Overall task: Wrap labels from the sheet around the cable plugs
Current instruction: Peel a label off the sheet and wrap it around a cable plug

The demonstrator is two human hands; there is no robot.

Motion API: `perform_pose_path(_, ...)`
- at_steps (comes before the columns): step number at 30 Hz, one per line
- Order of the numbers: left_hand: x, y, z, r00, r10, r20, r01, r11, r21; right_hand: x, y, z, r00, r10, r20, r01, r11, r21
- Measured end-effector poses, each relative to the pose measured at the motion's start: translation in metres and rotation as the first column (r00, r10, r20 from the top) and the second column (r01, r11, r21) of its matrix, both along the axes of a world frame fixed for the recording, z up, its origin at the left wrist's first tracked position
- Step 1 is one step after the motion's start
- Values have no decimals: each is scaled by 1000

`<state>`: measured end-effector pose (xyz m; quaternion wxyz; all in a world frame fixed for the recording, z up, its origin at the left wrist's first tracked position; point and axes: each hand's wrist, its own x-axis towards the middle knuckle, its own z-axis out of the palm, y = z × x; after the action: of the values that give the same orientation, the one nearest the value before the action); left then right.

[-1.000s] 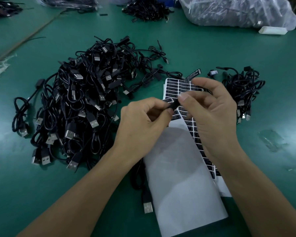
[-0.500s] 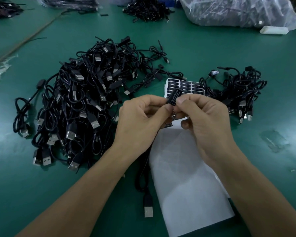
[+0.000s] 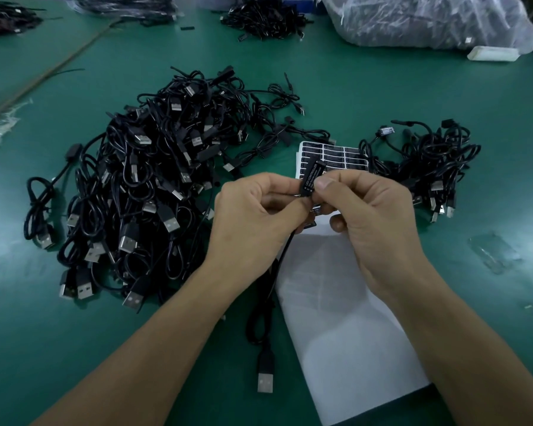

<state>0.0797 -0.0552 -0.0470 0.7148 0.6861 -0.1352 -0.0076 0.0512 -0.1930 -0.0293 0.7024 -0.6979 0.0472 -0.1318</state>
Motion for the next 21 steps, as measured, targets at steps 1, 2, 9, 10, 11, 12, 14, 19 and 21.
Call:
perform_pose_path(1,0,0,0,1000,6,6,-6,1000,9,0,0,0,1000,1,3,-1,1000,-7)
perform_pose_path(2,0,0,0,1000,10,10,-10,1000,17,0,0,0,1000,1,5,-1,1000,-12)
perform_pose_path(9,-1,0,0,999,27,17,-28,999,42,-1,0,1,1000,-11,20,12,998,-54)
perform_pose_path(10,-1,0,0,999,28,19,-29,999,45,-1,0,1,1000,-13,21,14,998,-64)
perform_pose_path(11,-1,0,0,999,27,20,-28,998,48,-1,0,1,1000,-14,23,15,997,-72)
perform_pose_path(12,-1,0,0,999,25,22,-26,998,50,-1,-1,1,1000,-14,25,16,997,-81)
perform_pose_path(14,-1,0,0,999,22,25,-23,999,45,-1,-1,1,1000,-12,22,14,995,-96)
perform_pose_path(19,-1,0,0,999,23,23,-24,999,46,-1,-1,2,1000,0,5,1,995,-100)
perform_pose_path(21,-1,0,-1,999,24,23,-26,998,52,-1,-1,2,1000,7,2,-7,995,-100)
